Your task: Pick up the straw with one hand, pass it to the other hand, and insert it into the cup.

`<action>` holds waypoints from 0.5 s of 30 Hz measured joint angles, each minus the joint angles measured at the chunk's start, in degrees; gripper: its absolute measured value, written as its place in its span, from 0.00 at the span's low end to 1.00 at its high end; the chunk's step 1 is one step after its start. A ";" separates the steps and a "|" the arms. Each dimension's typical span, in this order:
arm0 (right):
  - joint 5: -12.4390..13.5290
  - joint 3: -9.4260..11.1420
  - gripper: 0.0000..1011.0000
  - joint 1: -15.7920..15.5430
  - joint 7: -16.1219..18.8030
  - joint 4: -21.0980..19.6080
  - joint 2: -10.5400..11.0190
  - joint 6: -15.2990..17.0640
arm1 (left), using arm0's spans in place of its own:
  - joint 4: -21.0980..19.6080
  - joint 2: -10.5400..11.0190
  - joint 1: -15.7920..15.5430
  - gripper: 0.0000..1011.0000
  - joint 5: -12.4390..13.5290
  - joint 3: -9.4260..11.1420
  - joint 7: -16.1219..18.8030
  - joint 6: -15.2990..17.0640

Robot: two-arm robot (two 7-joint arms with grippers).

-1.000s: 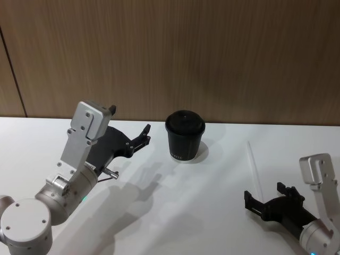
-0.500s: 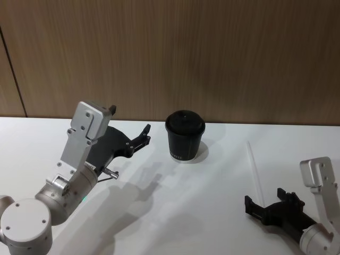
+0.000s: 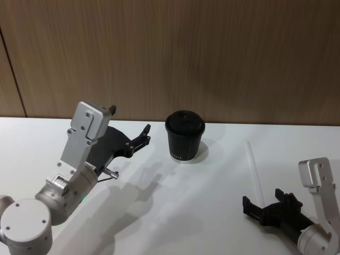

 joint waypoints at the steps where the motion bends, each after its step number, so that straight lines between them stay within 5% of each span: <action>1: 0.00 0.00 0.99 0.00 0.02 0.00 -0.04 0.03 | 0.00 0.00 0.00 0.99 0.00 0.00 0.00 0.00; 8: 0.00 0.07 0.90 0.04 0.13 0.04 -0.27 0.21 | 0.00 0.00 0.00 0.99 0.00 0.00 0.00 0.00; 15: -0.03 0.08 0.68 0.07 0.23 0.08 -0.40 0.34 | 0.00 0.00 0.00 0.99 0.00 0.00 0.00 0.00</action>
